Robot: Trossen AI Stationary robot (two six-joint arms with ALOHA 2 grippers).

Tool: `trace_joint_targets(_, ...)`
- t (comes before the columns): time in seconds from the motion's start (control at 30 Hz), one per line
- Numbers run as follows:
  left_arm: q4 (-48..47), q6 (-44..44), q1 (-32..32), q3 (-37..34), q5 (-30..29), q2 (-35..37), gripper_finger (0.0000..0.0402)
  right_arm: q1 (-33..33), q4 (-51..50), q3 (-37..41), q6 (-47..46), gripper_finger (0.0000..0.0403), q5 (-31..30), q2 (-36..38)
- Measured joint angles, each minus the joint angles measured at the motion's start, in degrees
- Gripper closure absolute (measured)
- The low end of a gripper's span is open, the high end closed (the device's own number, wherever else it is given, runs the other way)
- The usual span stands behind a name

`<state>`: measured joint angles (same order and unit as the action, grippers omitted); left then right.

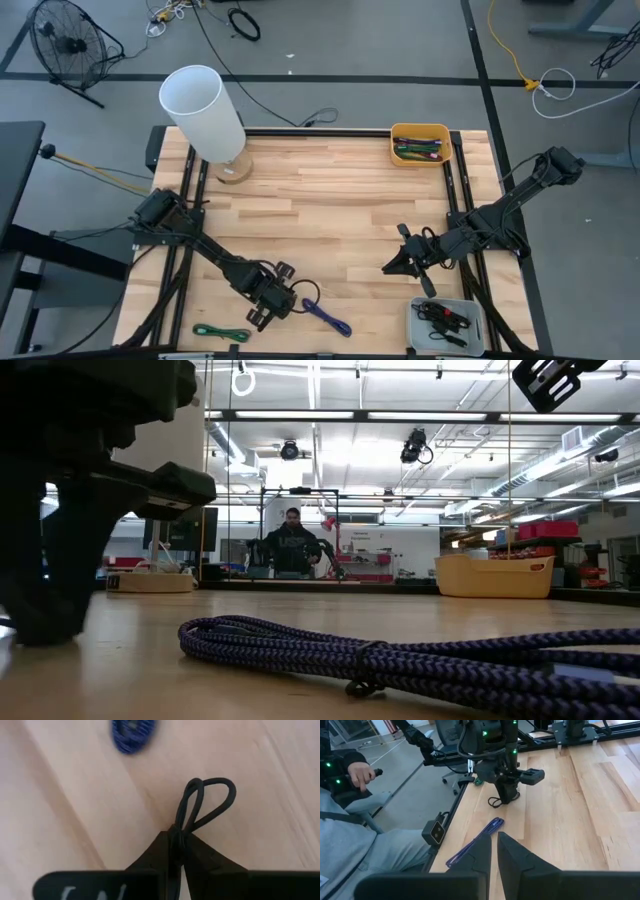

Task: Pick & Place USB Port
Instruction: Put the black USB cable into the gray bin

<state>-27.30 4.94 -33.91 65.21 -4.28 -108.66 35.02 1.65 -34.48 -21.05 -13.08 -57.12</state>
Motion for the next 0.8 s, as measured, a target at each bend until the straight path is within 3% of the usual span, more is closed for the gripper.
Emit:
trace_joint_targets(0.3, 0.5, 4.0, 2.4, -0.2, -15.4, 6.7, 0.0367, 0.0, 0.0, 0.0, 0.6, 0.0369, 0.0, 0.0)
trace_joint_targets(0.43, 7.0, 5.0, 4.9, -0.2, -19.7, 12.3, 0.0367, 0.0, 0.0, 0.0, 0.6, 0.0369, 0.0, 0.0)
trace_joint_targets(0.63, 22.5, 0.5, 9.0, -0.1, -19.7, 18.9, 0.0367, 0.0, 0.0, 0.0, 0.6, 0.0369, 0.0, 0.0)
trace_joint_targets(0.8, 37.9, -4.5, 14.3, 0.0, -10.5, 20.9, 0.0367, 0.0, 0.6, 0.0, 1.7, 0.0369, -1.4, 0.0)
